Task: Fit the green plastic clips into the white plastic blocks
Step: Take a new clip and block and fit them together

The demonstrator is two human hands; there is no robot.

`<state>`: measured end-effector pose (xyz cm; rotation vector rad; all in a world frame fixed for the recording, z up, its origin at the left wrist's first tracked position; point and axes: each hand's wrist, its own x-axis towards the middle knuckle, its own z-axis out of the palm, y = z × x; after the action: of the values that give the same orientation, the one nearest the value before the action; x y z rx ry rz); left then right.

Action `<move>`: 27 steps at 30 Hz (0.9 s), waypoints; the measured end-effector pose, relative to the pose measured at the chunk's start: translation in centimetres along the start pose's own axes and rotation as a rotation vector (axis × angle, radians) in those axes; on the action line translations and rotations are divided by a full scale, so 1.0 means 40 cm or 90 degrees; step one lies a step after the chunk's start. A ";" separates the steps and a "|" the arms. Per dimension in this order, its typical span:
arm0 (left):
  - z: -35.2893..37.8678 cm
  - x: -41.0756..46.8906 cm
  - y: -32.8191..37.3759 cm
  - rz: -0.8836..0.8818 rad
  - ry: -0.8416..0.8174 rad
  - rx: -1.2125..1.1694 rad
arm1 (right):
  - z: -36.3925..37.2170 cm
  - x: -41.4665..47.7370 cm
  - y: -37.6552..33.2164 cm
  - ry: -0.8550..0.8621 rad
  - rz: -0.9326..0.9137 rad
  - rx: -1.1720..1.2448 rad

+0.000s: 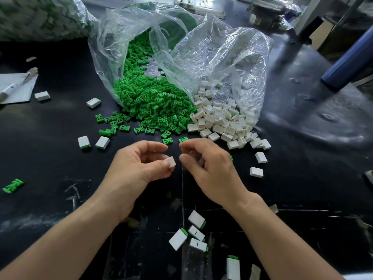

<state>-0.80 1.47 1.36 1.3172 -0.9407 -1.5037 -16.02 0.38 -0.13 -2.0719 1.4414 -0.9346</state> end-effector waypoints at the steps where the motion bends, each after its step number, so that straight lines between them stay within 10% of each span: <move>1: -0.001 0.000 0.000 0.000 0.002 0.003 | 0.000 0.006 0.007 0.000 0.021 -0.052; 8: 0.005 -0.005 -0.002 -0.005 -0.038 0.012 | 0.018 0.033 0.032 -0.068 0.062 -0.269; 27: 0.001 -0.011 0.004 -0.012 -0.080 -0.004 | -0.025 -0.007 0.006 0.007 0.140 0.158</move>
<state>-0.82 1.85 1.65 1.2412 -1.0041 -1.6174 -16.99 0.59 0.32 -1.6945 1.4430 -0.9805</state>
